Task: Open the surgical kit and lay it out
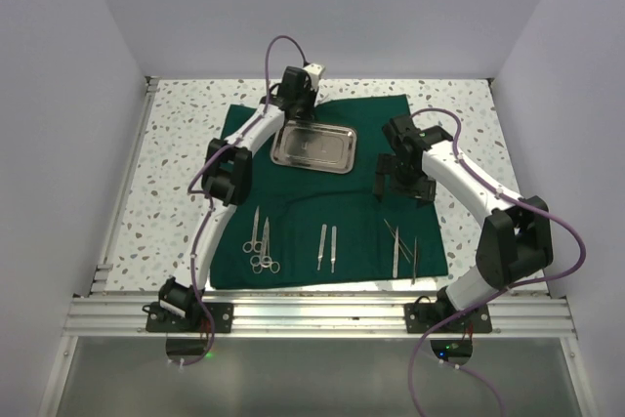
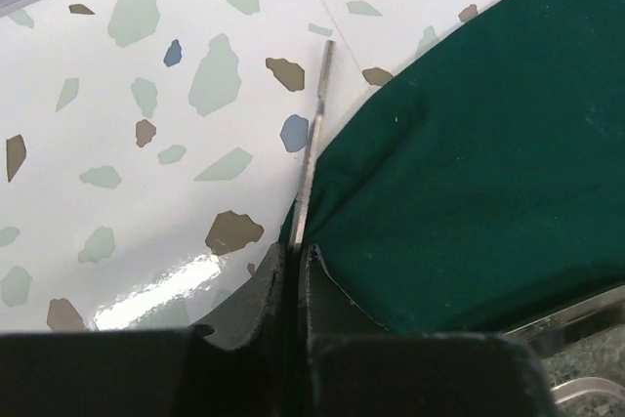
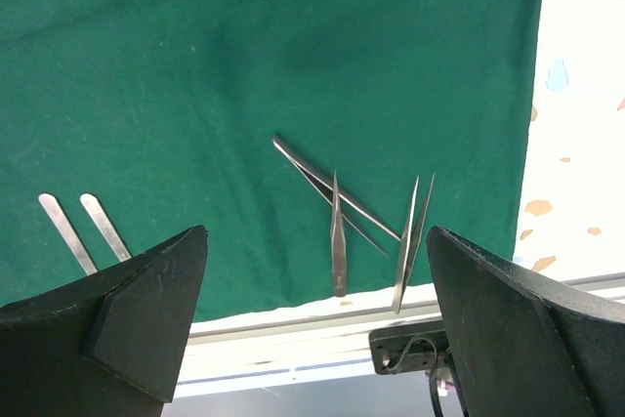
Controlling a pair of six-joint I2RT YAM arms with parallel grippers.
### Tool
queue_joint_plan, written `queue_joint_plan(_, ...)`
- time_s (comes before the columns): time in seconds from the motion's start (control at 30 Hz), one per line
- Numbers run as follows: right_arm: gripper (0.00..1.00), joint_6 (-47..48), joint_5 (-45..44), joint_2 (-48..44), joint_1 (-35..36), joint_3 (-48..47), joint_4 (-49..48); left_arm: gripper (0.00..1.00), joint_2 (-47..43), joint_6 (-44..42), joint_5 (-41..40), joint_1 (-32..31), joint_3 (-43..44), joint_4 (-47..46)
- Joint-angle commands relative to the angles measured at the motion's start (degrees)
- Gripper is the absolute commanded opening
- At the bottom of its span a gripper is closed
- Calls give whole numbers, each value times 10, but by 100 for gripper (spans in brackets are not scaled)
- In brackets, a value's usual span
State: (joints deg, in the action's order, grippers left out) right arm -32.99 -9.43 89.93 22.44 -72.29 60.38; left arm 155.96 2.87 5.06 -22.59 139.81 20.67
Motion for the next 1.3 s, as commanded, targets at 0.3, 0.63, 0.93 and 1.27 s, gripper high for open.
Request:
queue_joint_plan(0.3, 98, -1, 15, -3, -2, 0, -14, 0, -89, 71, 51, 10, -107, -87)
queue_joint_plan(0.63, 98, -12, 28, -18, -3, 11, -16, 4, -174, 71, 71, 15, -197, -179)
queue_joint_plan(0.93, 98, -9, 19, -31, -3, 7, -14, 3, -304, 19, 122, 11, -351, -172)
queue_joint_plan(1.27, 98, -18, 15, -47, -2, 15, -18, 11, -381, -75, 166, -32, -496, -34)
